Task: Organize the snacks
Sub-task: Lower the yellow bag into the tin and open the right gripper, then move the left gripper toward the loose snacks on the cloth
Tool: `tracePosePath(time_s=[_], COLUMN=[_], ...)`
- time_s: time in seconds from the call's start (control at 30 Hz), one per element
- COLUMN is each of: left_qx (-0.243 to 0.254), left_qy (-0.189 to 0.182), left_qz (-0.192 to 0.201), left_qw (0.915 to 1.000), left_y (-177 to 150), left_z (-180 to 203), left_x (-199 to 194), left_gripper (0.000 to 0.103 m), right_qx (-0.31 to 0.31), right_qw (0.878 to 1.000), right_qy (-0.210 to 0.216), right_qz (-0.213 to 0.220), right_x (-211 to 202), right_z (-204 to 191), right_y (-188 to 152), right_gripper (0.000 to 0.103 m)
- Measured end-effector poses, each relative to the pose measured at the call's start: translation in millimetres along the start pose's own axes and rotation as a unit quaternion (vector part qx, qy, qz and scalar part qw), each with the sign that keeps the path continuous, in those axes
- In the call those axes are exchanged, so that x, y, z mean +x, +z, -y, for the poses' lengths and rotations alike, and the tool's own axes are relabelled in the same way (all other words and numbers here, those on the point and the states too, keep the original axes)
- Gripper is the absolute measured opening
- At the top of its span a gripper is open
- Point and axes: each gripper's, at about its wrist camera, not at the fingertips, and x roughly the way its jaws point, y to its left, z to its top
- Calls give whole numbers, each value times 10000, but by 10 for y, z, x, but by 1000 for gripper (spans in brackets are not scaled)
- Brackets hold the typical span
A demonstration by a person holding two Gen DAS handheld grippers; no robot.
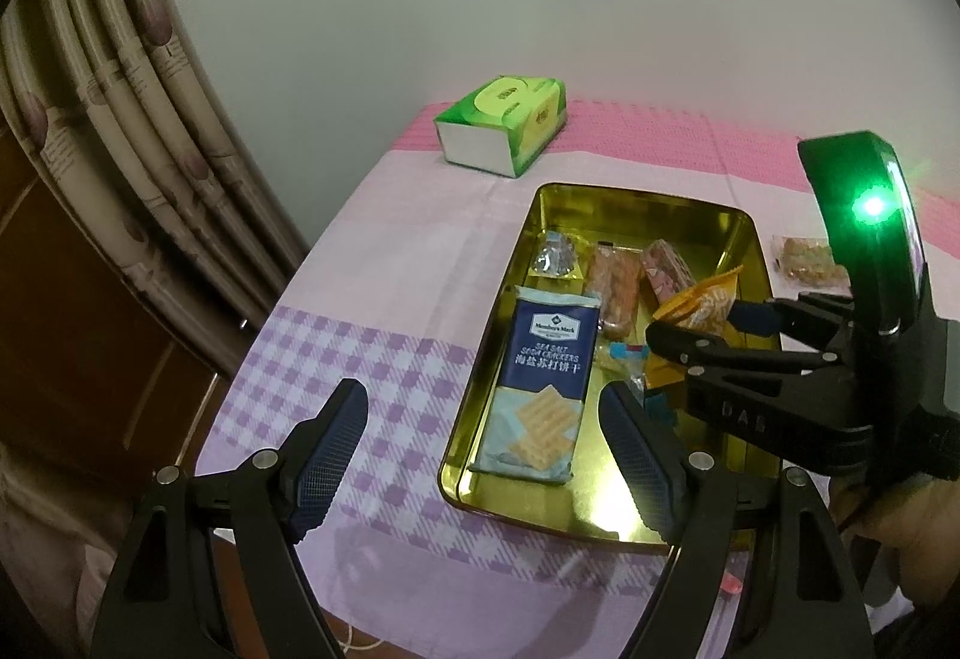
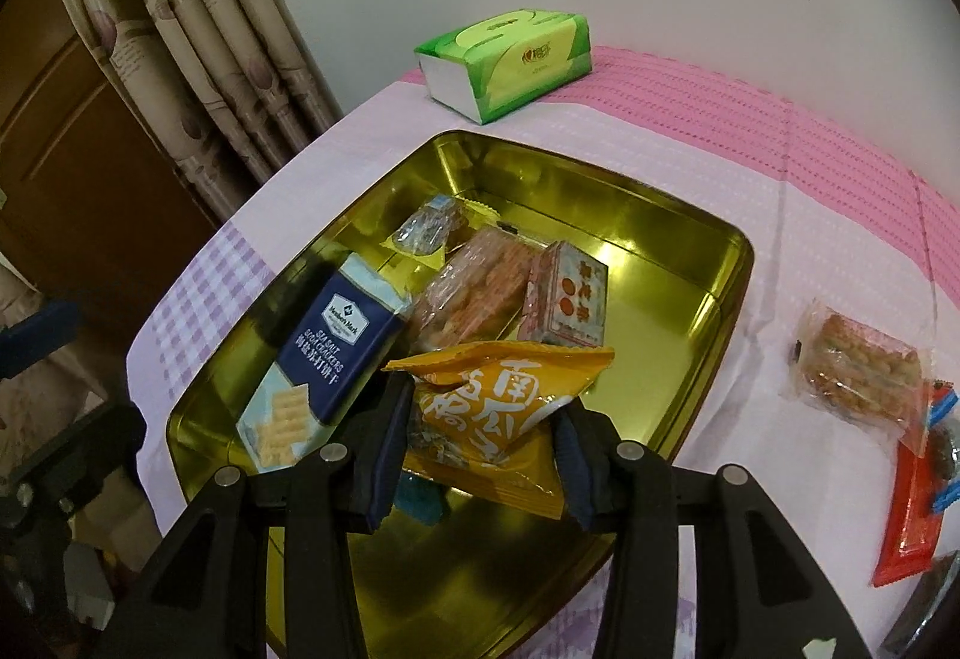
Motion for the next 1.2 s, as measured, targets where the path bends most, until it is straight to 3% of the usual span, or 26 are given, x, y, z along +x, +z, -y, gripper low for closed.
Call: tracePosePath(time_s=[0.33, 0.7, 1.03, 1.2], left_qx=[28, 113, 231, 310], left_qy=[-3, 27, 108, 177], left_qz=[0, 35, 101, 164], left_qw=[10000, 9999, 9996, 9992], left_y=[-2, -8, -22, -37], left_z=[13, 55, 114, 162], left_x=[1, 3, -21, -58], left_gripper=[82, 83, 83, 83], right_qx=[102, 202, 396, 715], right_qw=[9993, 9963, 9920, 9869], right_qy=[104, 202, -143, -722], right_qz=[339, 814, 1190, 1252], right_x=[-146, -472, -1051, -1363], right_z=[32, 55, 360, 788], right_y=[46, -66, -611, -1049], right_gripper=[51, 52, 56, 60])
